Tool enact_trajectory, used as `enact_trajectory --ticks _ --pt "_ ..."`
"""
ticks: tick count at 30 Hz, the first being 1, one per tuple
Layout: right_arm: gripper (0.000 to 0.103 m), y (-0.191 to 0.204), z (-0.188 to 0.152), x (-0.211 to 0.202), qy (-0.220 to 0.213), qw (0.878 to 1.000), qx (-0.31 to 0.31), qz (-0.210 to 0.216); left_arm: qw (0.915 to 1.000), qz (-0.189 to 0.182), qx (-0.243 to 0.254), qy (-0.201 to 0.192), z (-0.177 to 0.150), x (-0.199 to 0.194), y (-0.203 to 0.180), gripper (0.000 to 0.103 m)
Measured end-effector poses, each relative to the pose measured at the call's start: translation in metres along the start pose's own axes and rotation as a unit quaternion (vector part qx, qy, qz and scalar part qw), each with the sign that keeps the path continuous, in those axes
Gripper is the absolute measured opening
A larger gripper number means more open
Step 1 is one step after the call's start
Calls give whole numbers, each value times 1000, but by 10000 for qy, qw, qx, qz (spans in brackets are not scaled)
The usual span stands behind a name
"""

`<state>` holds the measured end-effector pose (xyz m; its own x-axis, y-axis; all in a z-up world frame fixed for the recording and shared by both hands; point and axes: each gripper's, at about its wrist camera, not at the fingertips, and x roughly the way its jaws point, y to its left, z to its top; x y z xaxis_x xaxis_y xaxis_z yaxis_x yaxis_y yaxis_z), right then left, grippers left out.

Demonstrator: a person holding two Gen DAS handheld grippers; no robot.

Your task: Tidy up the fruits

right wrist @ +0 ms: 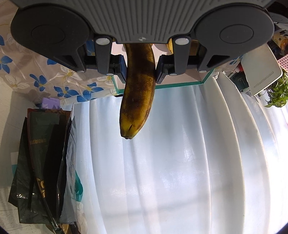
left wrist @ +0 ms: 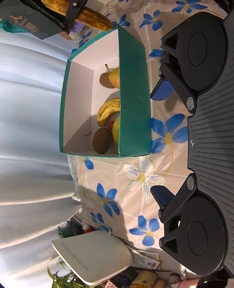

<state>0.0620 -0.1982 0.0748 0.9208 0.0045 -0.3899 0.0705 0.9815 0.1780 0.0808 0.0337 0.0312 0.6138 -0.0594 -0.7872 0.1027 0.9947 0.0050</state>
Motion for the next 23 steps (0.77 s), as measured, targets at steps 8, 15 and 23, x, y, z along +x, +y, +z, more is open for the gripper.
enact_trajectory --ticks 8,15,23 --pt "33 3 2 51 257 9993 -1 276 10000 9 9 35 0 3 1 103" --pt "34 35 -24 102 886 9926 -803 208 9997 70 -131 168 0 11 11 103" --pt "35 15 -47 139 1595 9869 -227 38 9995 90 -136 258 1 20 13 103"
